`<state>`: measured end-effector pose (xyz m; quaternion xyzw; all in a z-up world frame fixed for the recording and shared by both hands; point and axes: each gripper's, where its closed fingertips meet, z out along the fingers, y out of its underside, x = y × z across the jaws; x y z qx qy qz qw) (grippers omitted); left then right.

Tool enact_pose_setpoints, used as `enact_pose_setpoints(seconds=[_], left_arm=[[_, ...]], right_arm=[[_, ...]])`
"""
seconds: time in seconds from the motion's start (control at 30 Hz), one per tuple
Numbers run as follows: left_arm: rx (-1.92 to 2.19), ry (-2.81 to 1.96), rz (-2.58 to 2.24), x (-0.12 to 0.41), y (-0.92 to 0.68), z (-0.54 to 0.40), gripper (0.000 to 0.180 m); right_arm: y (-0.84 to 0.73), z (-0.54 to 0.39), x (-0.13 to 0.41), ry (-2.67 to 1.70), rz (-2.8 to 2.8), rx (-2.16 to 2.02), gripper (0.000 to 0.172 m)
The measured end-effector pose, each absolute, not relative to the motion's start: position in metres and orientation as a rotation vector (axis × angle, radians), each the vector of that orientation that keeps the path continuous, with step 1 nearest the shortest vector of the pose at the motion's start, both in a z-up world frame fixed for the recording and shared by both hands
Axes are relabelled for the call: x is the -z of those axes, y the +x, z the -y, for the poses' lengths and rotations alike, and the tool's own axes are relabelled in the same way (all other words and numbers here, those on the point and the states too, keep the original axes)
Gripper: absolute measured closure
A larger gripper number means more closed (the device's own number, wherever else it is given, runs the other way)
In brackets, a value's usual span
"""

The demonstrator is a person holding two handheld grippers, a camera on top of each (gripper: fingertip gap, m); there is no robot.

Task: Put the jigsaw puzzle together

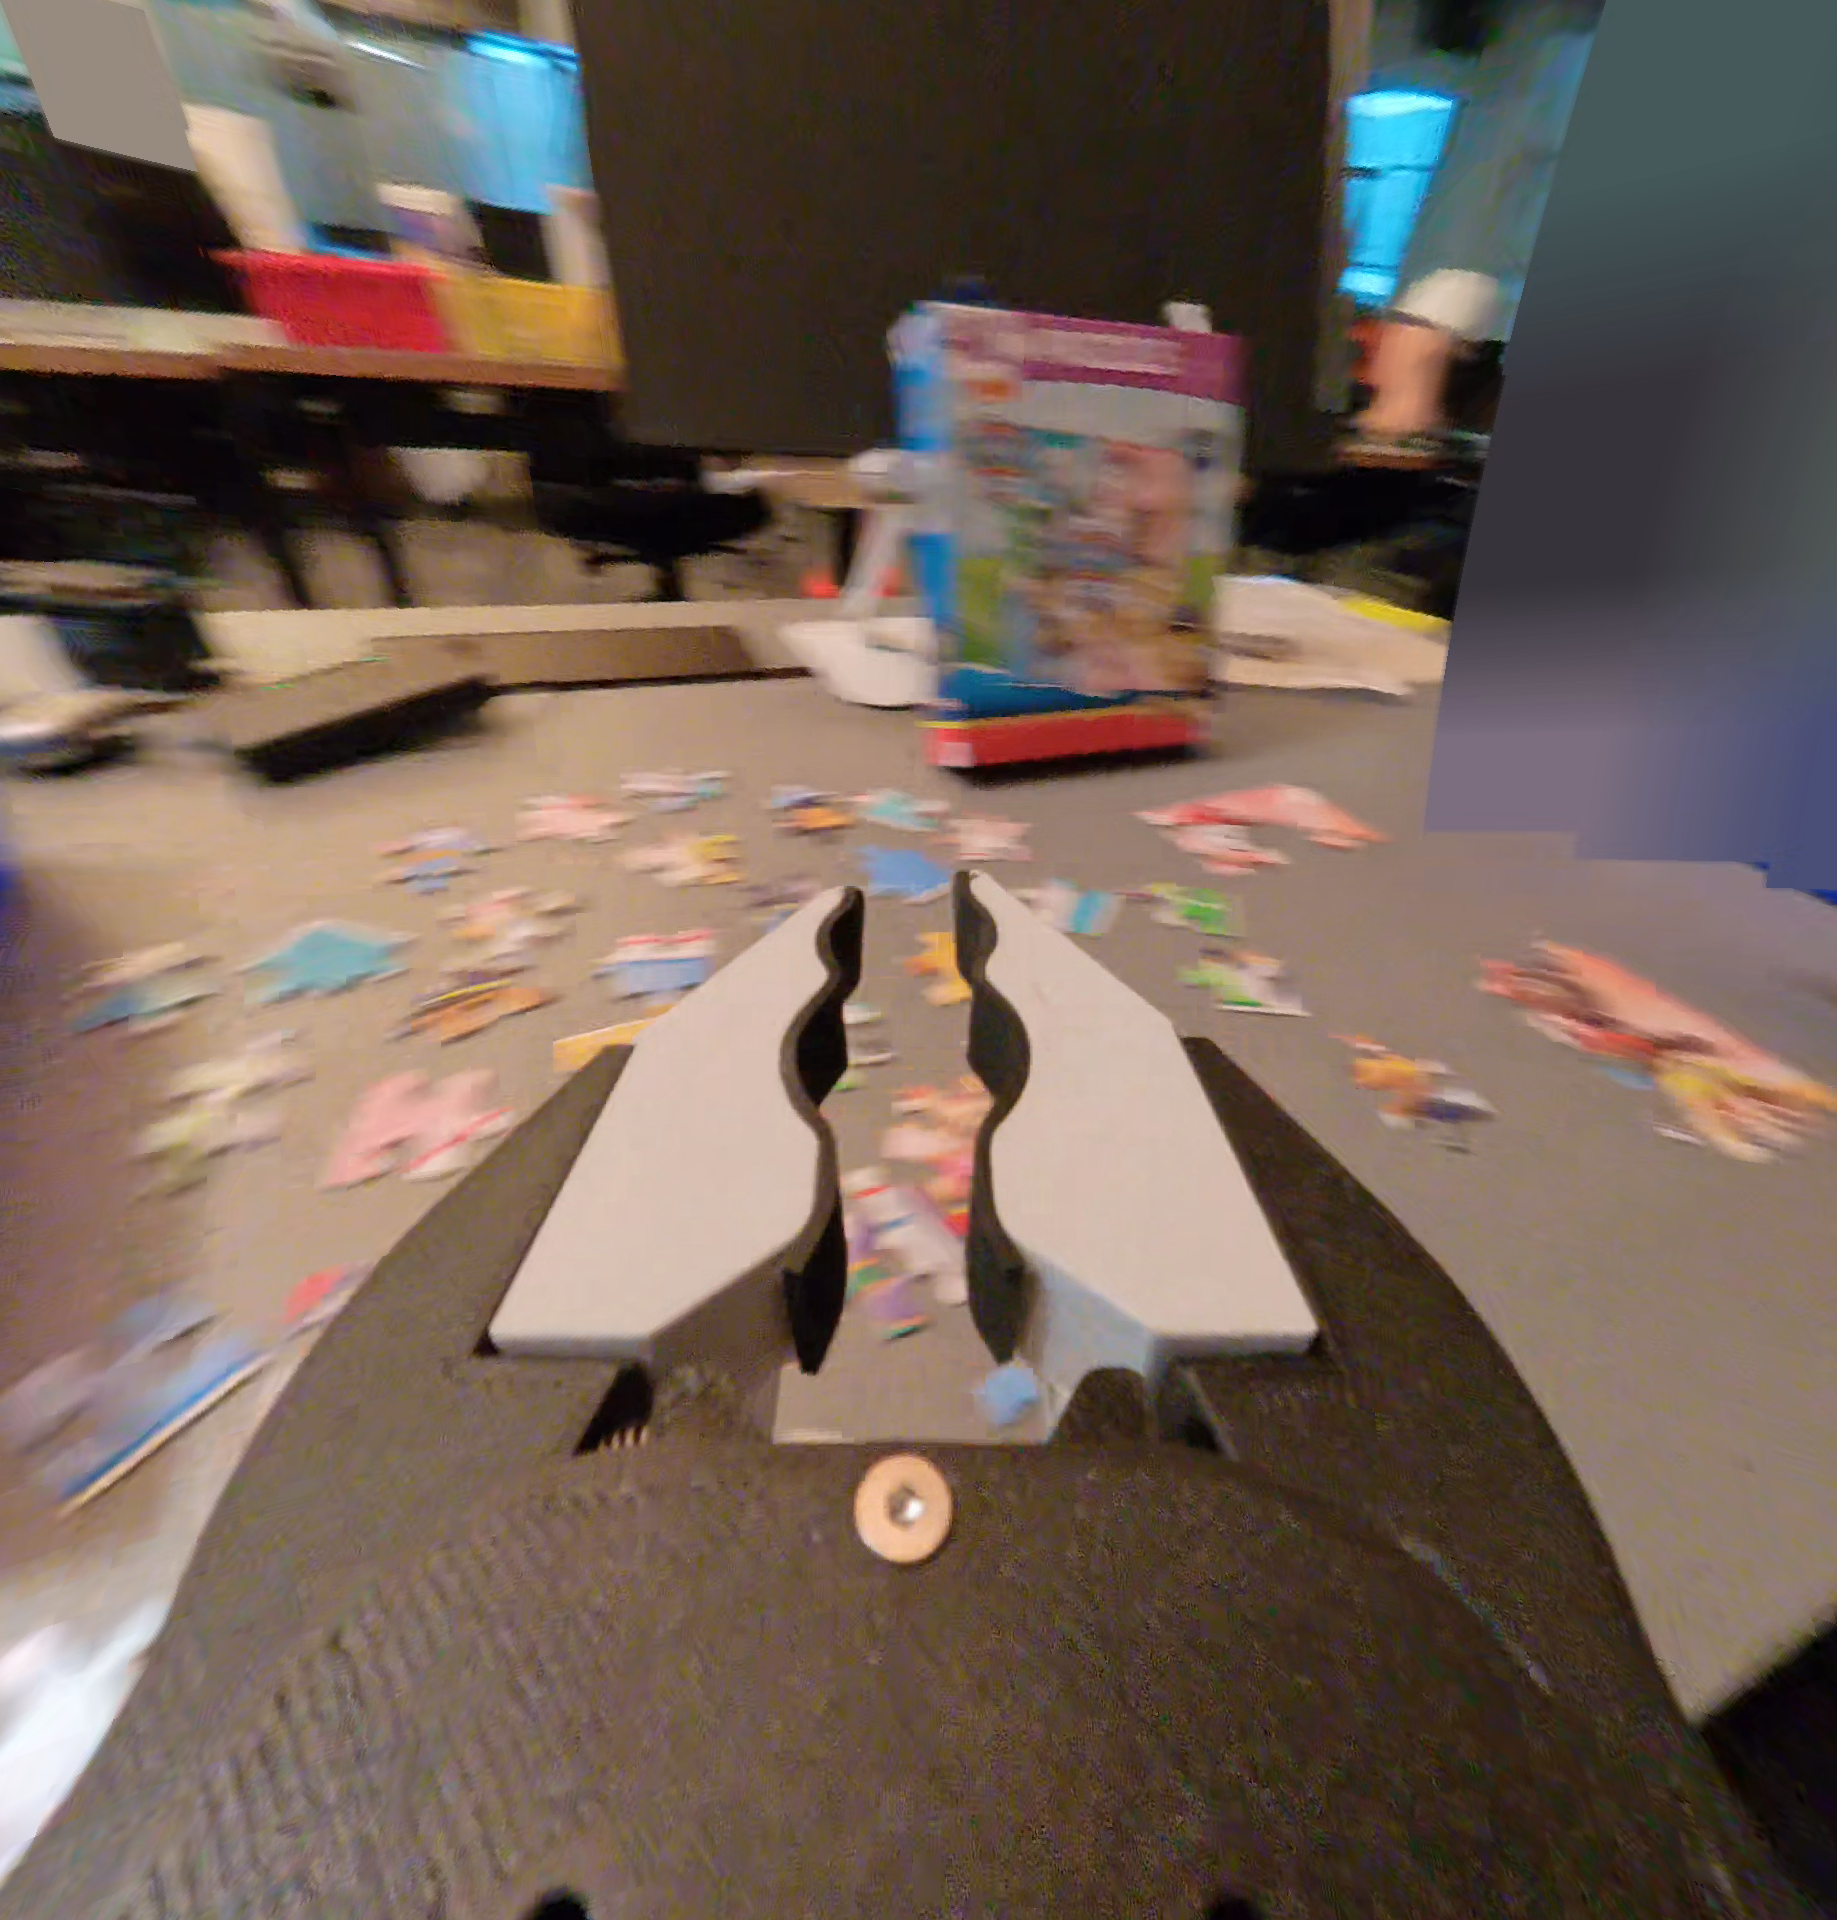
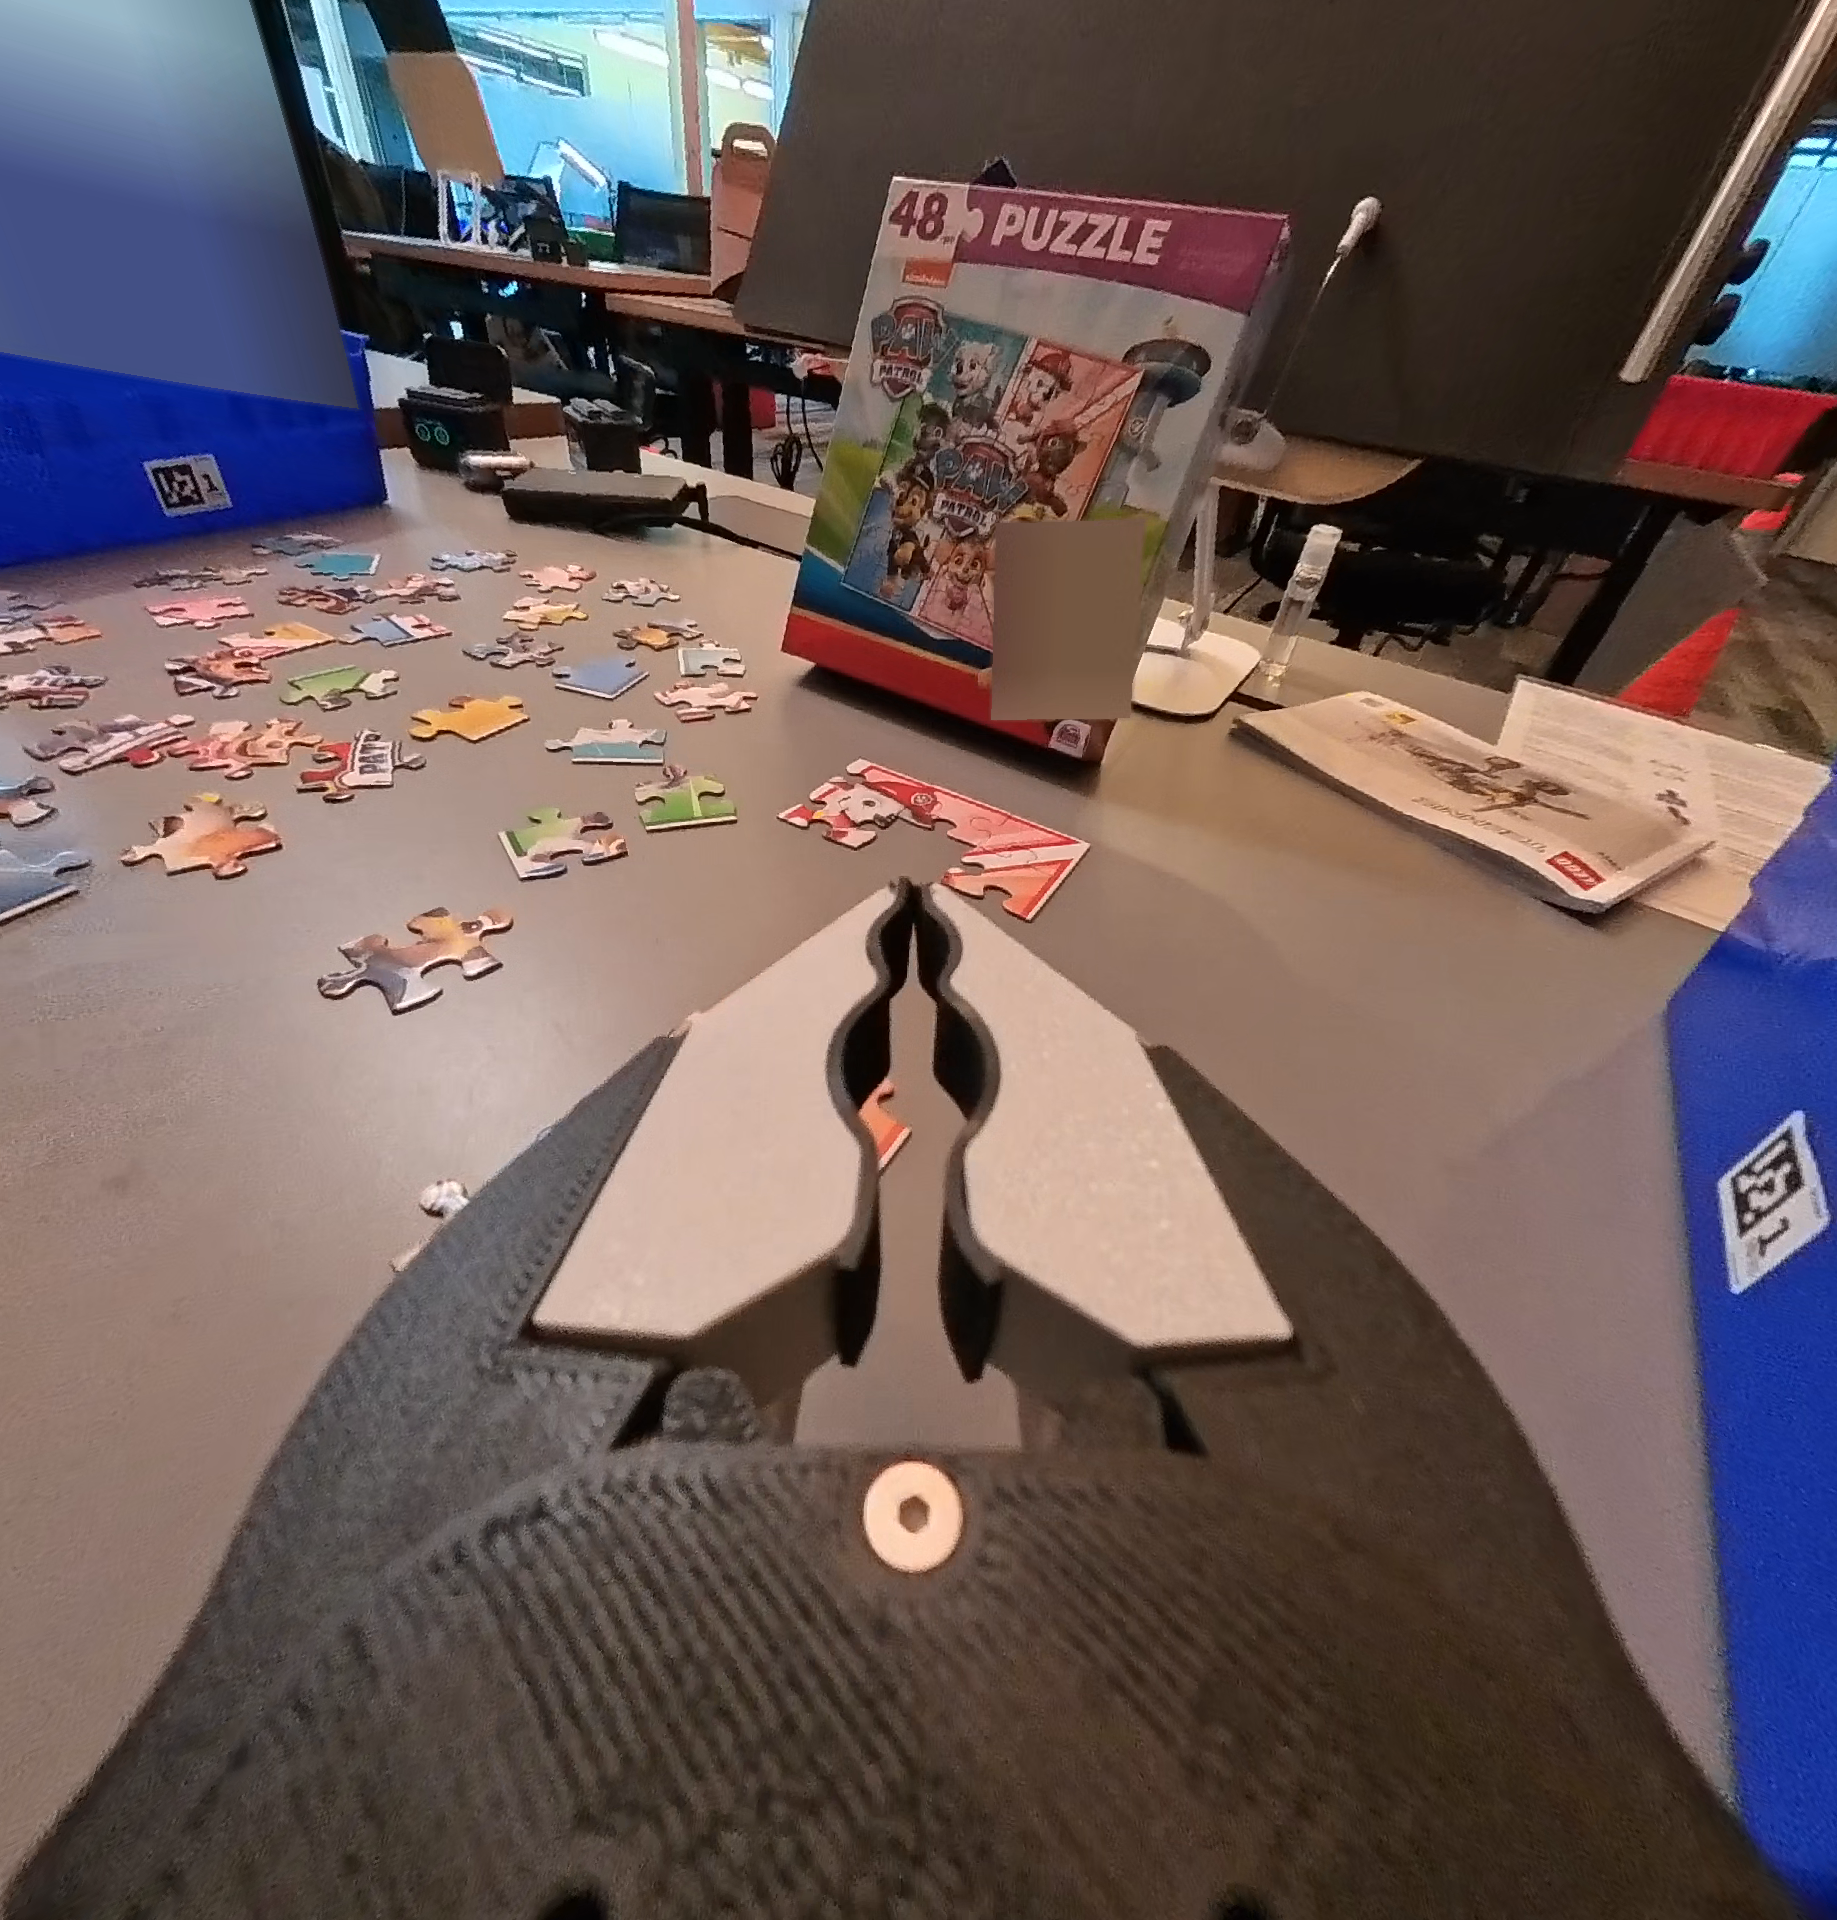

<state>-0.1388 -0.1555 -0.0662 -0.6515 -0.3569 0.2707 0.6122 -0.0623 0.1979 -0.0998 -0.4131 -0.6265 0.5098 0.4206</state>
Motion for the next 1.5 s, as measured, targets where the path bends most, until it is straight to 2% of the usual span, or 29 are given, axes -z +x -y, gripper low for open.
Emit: enact_pose_setpoints(seconds=[0.07, 0.2, 0.43, 0.83, 0.93, 1.1, 1.13, 1.17, 1.27, 1.5], left_arm=[[-0.662, -1.436, 0.906, 0.070, -0.149, 0.194, 0.180], [-0.615, -1.414, 0.959, 0.081, -0.155, 0.207, 0.180], [-0.793, -1.628, 0.942, 0.111, -0.162, 0.195, 0.180], [-0.870, -1.585, 0.987, 0.106, -0.167, 0.206, 0.180], [-0.880, -1.579, 0.996, 0.106, -0.168, 0.205, 0.167], [-0.669, -1.709, 0.944, 0.117, -0.155, 0.165, 0.130], [-0.608, -1.757, 0.915, 0.122, -0.149, 0.152, 0.130], [-0.557, -1.805, 0.878, 0.126, -0.143, 0.139, 0.139], [-0.504, -1.871, 0.834, 0.135, -0.136, 0.115, 0.142], [-0.382, -1.987, 0.901, 0.157, -0.146, 0.108, 0.128]], right_arm=[[-0.063, -0.196, 0.102, -1.030, 1.585, -1.255, 0.172], [-0.064, -0.193, 0.105, -1.006, 1.609, -1.207, 0.172], [-0.062, -0.193, 0.102, -0.989, 1.591, -1.219, 0.172], [-0.059, -0.191, 0.096, -0.922, 1.553, -1.193, 0.172], [-0.060, -0.192, 0.096, -0.916, 1.547, -1.178, 0.172], [-0.059, -0.197, 0.092, -0.934, 1.513, -1.201, 0.172], [-0.059, -0.198, 0.092, -0.938, 1.509, -1.207, 0.172], [-0.059, -0.198, 0.092, -0.941, 1.506, -1.211, 0.172], [-0.059, -0.199, 0.091, -0.938, 1.499, -1.213, 0.172], [-0.058, -0.196, 0.091, -0.922, 1.507, -1.211, 0.172]])
